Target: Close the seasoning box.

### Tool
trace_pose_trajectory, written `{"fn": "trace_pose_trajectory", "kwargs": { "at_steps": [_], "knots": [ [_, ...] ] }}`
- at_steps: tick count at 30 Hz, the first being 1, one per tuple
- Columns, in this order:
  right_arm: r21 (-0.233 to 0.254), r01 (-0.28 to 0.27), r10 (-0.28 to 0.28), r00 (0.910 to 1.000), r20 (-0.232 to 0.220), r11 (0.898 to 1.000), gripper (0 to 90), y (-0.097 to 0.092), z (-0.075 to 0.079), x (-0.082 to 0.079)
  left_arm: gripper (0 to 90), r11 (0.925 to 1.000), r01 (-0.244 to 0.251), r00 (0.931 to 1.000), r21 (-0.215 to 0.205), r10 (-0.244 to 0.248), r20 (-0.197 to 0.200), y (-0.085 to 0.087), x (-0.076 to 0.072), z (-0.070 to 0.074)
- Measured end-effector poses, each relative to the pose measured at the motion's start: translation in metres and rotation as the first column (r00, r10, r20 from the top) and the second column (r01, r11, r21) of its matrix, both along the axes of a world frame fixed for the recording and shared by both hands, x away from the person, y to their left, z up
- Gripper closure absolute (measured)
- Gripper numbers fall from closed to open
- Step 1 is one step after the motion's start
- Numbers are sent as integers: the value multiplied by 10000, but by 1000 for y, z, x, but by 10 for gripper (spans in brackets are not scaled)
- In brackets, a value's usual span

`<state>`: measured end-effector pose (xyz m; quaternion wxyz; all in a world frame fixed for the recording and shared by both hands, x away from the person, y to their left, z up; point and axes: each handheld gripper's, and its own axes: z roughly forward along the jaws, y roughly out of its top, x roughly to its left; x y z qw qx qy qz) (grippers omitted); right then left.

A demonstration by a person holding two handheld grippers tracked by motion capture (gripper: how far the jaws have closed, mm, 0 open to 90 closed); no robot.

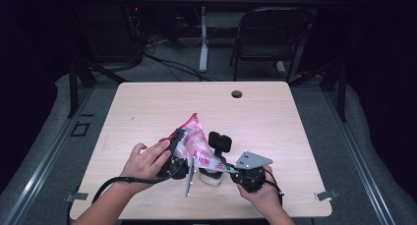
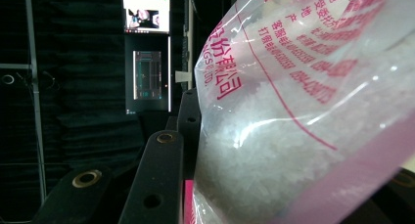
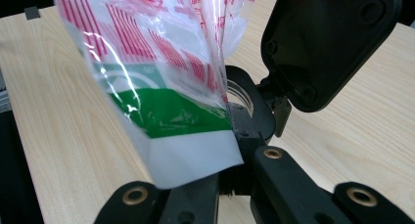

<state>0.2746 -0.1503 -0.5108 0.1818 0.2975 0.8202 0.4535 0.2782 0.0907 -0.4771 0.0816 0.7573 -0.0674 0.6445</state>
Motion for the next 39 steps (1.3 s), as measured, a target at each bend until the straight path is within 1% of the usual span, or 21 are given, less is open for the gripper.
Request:
{"fn": "trace_pose_trajectory", "kwargs": {
  "at_steps": [3,7,14,16,27,30,31,33,39],
  "knots": [
    [30,-6,6,10000,7,10000,900,0,0,0,721,10000,16,10000,-67,-16,-19,0,0,0],
    [-29,-21,21,10000,0,10000,900,0,0,0,721,10000,41,10000,-38,-41,37,0,0,0],
    [-33,9,-9,10000,-26,10000,900,0,-1,0,721,10000,28,10000,-58,-28,-23,0,0,0],
    [-28,16,-16,10000,-29,10000,900,0,-1,1,721,10000,63,10000,-1,-63,43,0,0,1],
    [-3,37,-37,10000,-84,10000,900,-1,-2,1,720,9999,136,9999,27,-136,68,-2,-1,2],
    [-2,34,-34,10000,-90,10000,900,-1,-2,1,720,10000,78,10000,-24,-78,-45,-2,-1,2],
    [1,35,-35,10000,-88,10000,900,-1,-2,1,720,9999,143,9999,-18,-143,44,-2,-1,2],
    [3,29,-29,10000,-92,10000,900,0,-2,2,720,9999,140,9999,16,-140,75,-2,-1,3],
    [5,63,-63,9999,-83,10000,900,0,-2,2,720,9999,141,9999,10,-141,75,-3,-1,3]
  ]
}}
